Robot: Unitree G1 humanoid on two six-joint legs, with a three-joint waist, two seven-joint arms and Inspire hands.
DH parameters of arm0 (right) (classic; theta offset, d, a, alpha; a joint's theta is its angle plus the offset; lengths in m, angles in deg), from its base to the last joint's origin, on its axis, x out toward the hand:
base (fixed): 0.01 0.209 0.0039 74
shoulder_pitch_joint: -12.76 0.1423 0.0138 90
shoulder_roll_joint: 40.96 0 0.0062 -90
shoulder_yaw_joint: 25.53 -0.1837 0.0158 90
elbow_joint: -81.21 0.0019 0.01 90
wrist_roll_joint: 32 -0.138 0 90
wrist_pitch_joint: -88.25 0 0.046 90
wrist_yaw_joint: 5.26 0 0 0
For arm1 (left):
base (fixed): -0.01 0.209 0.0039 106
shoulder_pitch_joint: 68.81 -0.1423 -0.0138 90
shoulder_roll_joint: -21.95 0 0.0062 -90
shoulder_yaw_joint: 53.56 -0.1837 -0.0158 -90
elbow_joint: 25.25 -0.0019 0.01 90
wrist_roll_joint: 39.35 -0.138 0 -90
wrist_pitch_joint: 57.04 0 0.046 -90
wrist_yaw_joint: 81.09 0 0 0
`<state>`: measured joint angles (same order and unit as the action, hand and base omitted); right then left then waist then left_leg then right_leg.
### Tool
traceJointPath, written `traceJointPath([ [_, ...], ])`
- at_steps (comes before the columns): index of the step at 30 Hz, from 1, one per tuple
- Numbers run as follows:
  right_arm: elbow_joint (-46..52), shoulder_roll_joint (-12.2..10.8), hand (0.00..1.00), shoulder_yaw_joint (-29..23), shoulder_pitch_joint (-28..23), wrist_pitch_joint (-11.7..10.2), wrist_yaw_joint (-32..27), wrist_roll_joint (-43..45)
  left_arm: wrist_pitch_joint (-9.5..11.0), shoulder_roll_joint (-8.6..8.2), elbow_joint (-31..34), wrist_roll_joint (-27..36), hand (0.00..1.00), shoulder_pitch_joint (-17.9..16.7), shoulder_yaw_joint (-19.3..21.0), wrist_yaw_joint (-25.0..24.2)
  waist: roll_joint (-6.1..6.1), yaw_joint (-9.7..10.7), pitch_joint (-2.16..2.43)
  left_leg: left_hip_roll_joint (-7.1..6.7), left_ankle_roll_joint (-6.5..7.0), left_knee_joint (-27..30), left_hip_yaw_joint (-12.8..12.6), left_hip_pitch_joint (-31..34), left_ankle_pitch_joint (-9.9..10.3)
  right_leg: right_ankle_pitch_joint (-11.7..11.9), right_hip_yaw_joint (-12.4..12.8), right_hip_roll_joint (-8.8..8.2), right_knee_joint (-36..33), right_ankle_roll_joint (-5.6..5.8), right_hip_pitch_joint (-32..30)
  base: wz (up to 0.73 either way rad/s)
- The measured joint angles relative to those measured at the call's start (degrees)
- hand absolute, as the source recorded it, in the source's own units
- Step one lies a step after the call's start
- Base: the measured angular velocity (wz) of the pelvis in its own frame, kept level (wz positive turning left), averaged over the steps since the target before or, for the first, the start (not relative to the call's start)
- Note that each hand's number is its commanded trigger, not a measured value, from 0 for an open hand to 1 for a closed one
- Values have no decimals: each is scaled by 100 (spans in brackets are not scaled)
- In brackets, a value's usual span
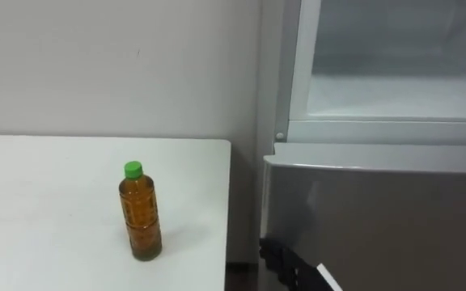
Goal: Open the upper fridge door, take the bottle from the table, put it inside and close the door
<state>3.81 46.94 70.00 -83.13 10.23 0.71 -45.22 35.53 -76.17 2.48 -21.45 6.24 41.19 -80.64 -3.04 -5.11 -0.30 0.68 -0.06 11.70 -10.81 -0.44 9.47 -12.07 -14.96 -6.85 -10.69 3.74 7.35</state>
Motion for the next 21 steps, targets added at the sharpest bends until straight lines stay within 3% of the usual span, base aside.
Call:
traceJointPath([
  [8, 144, -22, 0, -54, 404, -1, -42, -39, -7, 40, 3, -6, 0, -3, -3, -14, -52, 8, 3, -8, 0, -16, 92, 32, -29, 4, -120, 0, 1, -6, 28, 6],
  [13, 188, -37, 0, -42, 1026, -425, -75, -488, -11, 73, 6, 2, 0, 13, -46, -24, -111, -68, 17, -23, -6, 1, 242, 1, -45, 4, -306, 2, 10, -6, 88, 15],
  [15, 182, -36, 0, -35, 1129, -492, -116, -472, -21, 79, 7, 1, 0, 14, -47, -6, -141, -155, 24, -28, -7, -1, 268, -4, -45, 4, -330, 2, 10, -6, 102, 10],
  [21, 178, -41, 0, 89, 1174, -495, -154, -452, -96, 108, 24, -4, 0, 12, -45, 116, -182, -278, -22, -43, -9, -8, 358, -23, -44, 5, -427, 3, 30, -6, 169, 7],
])
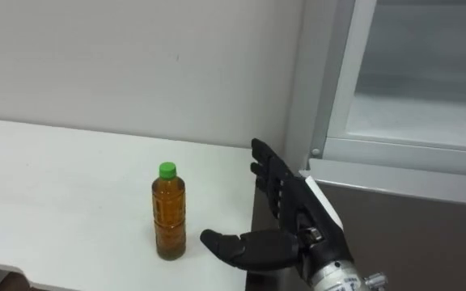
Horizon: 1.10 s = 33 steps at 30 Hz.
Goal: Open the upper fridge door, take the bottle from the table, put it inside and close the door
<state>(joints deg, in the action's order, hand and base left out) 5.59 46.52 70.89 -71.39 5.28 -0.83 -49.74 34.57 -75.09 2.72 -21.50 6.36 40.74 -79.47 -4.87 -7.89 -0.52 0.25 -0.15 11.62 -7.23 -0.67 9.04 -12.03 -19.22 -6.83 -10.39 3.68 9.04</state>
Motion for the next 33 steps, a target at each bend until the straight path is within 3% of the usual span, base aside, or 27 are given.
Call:
traceJointPath([
  [5, -7, 6, 0, 17, 141, 0, -30, -23, -83, 1, 16, -124, 0, -3, -1, 13, 35, -52, -21, 5, -2, 9, 12, 65, -1, 0, -97, -2, 0, 0, -45, 0],
  [8, -8, 4, 0, 81, 305, -1, -134, 7, -122, 1, 16, -130, 0, -1, 0, 3, 17, -85, 4, 7, -6, 10, -10, 104, -6, 0, -87, -2, -4, 0, -74, -3],
  [14, -125, -28, 0, 249, 623, -1, -264, -32, -141, -12, 14, -124, 0, 57, -9, 28, 19, -242, -5, 7, -6, -4, -30, 120, -7, 0, -78, -7, -2, 0, -127, -2],
  [21, -297, -34, 0, 795, 869, -1, -480, 39, -208, -10, 11, -444, 0, 135, -8, 95, -35, -421, 19, 0, -14, -22, 37, 166, -14, 0, -142, -4, -2, 0, -151, 5],
  [29, -506, -225, 0, 868, 912, -2, -947, 33, -419, -22, 13, -996, 0, 155, 0, 193, -36, -661, -12, -12, -14, 2, 139, 216, -14, 0, -283, -5, -5, 1, -148, 6],
  [33, -1002, -359, 0, 870, 1239, -2, -1325, -117, -450, -66, 14, -1065, 0, 153, -2, 284, -6, -679, -41, -13, -14, 6, 161, 230, -14, 0, -397, -9, -4, 1, -127, 2],
])
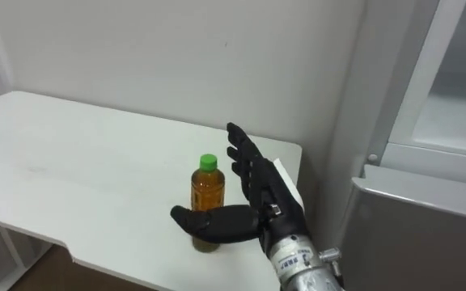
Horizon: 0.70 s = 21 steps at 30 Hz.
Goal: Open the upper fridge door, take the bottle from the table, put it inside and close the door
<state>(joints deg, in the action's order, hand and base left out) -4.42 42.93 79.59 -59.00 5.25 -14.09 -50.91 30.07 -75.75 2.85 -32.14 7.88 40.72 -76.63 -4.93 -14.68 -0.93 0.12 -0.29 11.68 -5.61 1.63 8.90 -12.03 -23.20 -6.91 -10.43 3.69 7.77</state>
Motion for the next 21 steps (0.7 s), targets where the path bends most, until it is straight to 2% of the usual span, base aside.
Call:
traceJointPath([
  [2, -173, -98, 0, -4, 65, -19, -220, -101, -91, 1, 8, -8, 0, -14, 0, 58, 18, 24, -11, -5, -1, 9, 63, 2, 0, 0, -84, 4, 5, 0, 46, 14],
  [7, -700, -125, 0, -26, 256, -19, -629, -136, -242, -86, 71, -185, 0, -53, 0, 120, 12, 19, -4, -56, -1, 152, 278, 168, -2, 0, -128, 9, 30, 1, 31, 23],
  [9, -849, -131, 0, -16, 321, -18, -677, -144, -320, -96, 166, -186, 0, -116, 0, 121, 4, -14, 1, -71, 0, 163, 285, 199, -2, -1, -128, 8, 81, 1, 39, 8],
  [14, -1075, -130, 0, -18, 329, -89, -1045, -329, -349, -94, 222, -312, 0, -184, 1, 153, 16, -144, -4, -78, 1, 183, 348, 236, -3, -1, -215, 10, 79, 2, 40, 6],
  [21, -1611, -130, 0, -18, 487, -208, -1453, -260, -439, -95, 215, -439, 0, -272, 0, 129, 23, -164, -7, -88, 9, 196, 409, 292, -10, -1, -407, 3, 77, 2, 30, 4],
])
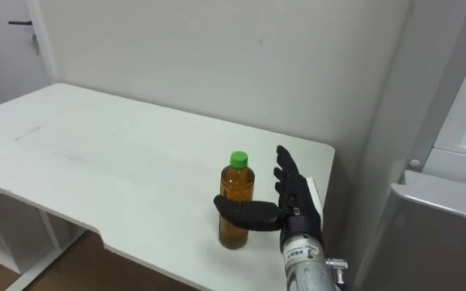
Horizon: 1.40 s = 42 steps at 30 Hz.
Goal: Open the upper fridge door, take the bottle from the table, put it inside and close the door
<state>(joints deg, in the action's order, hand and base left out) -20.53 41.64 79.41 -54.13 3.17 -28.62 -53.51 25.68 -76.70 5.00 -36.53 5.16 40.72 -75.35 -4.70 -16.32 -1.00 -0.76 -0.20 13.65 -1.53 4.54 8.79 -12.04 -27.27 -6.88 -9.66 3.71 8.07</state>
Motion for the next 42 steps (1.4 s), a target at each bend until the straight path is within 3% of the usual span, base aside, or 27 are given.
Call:
traceJointPath([
  [17, -896, -16, 0, 221, 349, -20, -78, 199, -146, 12, 24, -124, 0, 11, -238, -20, 2, -1, -5, -25, 2, 61, 112, 163, -9, 0, -120, -3, -4, 0, -76, 3],
  [22, -1039, -49, 0, 396, 402, -17, 1, 639, -150, 14, 25, -122, 0, 19, -290, -20, -1, -9, -5, -24, 6, 88, 114, 290, -12, 0, -121, -1, -4, 1, -193, 0],
  [27, -1392, -178, 0, 441, 483, -16, 25, 640, -148, 24, 31, -111, 0, 78, -350, -16, -13, -147, -7, -16, 8, 88, 91, 351, -25, 0, -121, 0, -5, 1, -255, -2],
  [34, -1664, -184, 0, 536, 563, -17, -35, 638, -148, 32, 39, -75, 0, 172, -456, -17, -50, -290, -14, -10, 17, 120, 70, 566, -58, 0, -123, -1, -11, 0, -421, 0],
  [42, -2140, -177, 0, 532, 878, -16, -111, 521, -149, 40, 38, 0, 0, 244, -458, 13, -87, -290, -33, -28, 16, 123, 161, 702, -97, 0, -212, 1, -10, 0, -513, 6],
])
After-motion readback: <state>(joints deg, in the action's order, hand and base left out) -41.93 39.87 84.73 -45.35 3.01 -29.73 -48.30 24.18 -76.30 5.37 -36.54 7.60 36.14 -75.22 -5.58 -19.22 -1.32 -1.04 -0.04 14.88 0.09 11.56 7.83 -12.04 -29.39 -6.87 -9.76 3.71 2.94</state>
